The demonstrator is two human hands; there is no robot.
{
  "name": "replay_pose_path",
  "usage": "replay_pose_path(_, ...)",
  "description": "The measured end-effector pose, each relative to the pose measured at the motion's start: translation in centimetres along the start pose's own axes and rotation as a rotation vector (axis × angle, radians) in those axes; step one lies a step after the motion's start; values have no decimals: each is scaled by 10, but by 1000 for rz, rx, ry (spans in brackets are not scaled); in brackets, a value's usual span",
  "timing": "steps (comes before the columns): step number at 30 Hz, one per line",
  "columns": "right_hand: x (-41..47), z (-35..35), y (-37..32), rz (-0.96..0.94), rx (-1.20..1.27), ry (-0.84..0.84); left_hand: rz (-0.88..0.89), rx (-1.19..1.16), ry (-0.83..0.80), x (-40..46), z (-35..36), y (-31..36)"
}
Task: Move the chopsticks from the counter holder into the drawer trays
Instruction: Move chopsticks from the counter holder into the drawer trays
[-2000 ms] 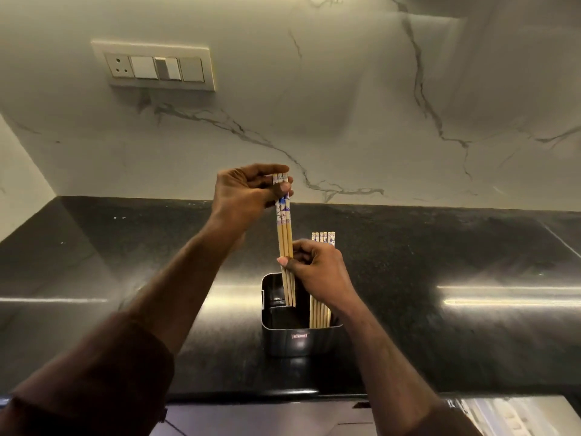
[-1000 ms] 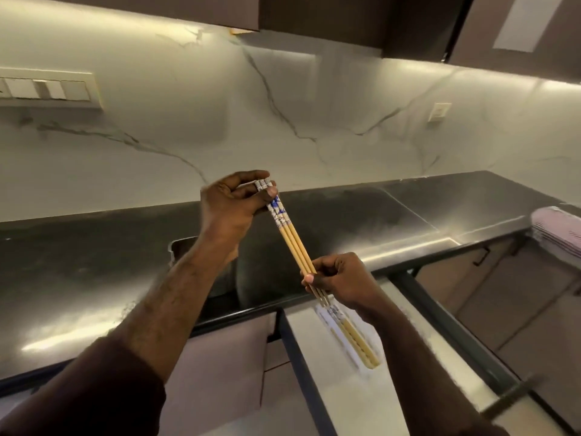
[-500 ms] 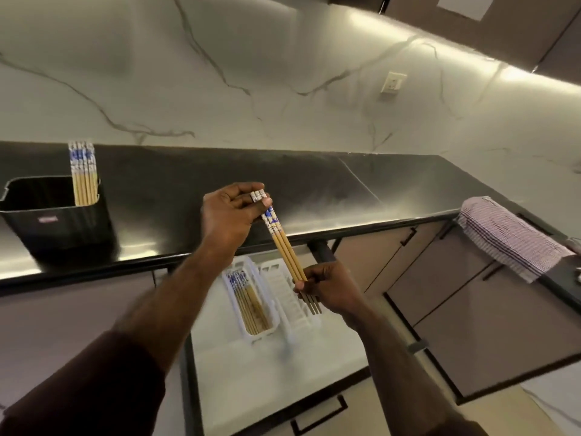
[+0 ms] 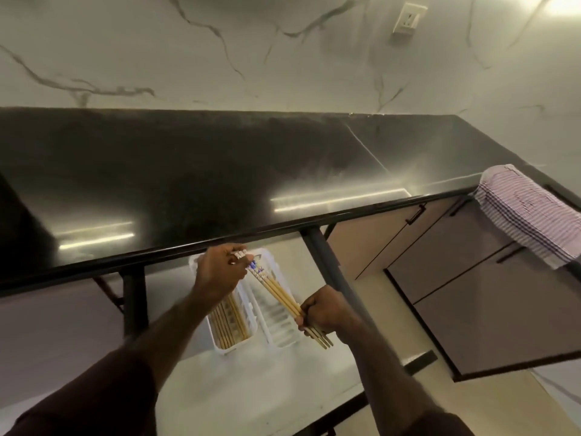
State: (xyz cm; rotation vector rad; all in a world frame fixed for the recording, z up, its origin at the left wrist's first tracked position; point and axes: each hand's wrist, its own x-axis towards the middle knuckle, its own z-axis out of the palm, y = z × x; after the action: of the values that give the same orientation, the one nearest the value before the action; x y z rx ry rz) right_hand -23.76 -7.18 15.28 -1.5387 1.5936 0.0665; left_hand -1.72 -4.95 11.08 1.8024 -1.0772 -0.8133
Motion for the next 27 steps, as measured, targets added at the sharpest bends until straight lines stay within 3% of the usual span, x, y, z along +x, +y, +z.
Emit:
replay_pose_path(8, 74, 31, 21, 181, -100, -122, 20, 436, -254, 30, 48, -43)
replay_pose_path(17, 139, 66, 24, 259, -12, -63, 57, 858, -393, 48, 81, -82)
replay_pose_path(22, 152, 90, 26, 285, 28, -17, 175, 1017, -330, 42, 94, -90)
replay_pose_path(27, 155, 105, 30, 237, -84, 9, 283, 1165, -401, 34, 106, -95)
